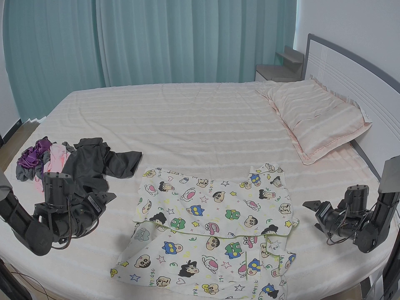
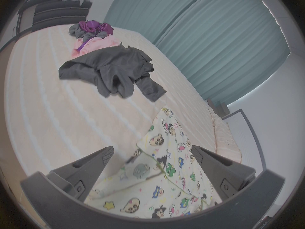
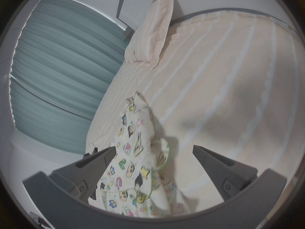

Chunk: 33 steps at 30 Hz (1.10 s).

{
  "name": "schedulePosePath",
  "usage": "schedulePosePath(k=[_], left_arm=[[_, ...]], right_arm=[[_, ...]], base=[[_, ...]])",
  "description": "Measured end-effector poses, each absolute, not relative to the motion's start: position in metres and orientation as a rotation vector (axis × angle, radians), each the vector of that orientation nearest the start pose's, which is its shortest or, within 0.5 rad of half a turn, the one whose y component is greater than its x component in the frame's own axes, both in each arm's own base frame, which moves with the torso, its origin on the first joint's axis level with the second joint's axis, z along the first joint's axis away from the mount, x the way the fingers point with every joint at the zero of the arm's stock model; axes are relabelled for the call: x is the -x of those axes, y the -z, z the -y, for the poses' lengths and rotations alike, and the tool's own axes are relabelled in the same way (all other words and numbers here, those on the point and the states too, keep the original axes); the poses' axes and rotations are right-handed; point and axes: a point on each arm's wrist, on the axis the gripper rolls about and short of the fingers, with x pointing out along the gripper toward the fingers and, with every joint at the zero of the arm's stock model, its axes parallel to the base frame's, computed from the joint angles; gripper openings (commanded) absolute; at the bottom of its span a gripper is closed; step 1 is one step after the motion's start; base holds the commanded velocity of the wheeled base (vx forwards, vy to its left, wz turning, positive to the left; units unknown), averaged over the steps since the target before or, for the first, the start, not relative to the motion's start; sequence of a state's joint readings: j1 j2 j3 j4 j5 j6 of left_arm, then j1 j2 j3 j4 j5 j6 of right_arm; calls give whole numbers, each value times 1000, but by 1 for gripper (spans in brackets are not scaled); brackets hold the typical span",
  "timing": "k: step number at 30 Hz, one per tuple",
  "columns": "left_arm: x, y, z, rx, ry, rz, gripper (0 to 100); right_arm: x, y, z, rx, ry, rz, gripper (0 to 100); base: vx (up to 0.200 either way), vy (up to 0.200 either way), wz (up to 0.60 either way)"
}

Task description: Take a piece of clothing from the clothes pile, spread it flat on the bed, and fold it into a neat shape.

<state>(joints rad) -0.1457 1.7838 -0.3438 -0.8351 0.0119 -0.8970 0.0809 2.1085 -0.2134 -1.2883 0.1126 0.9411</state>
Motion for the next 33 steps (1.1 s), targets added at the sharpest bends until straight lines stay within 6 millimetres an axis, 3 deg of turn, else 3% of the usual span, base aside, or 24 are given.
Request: schedulePosePath(k=[8, 18, 19, 33], left_arm=[[-225, -81, 37, 873, -94, -585, 100], [-223, -83, 40, 878, -73, -584, 100], [-223, -82, 40, 877, -72, -585, 100], [-223, -83, 41, 877, -66, -586, 100]], right_arm=[[-242, 0, -71, -928, 109, -673, 100], [-250, 15, -85, -910, 110, -689, 100], [-250, 16, -85, -909, 111, -688, 0], [-257, 13, -91, -792, 103, -627, 0]], base=[[0, 0, 0], [0, 0, 0], [0, 0, 0], [0, 0, 0]])
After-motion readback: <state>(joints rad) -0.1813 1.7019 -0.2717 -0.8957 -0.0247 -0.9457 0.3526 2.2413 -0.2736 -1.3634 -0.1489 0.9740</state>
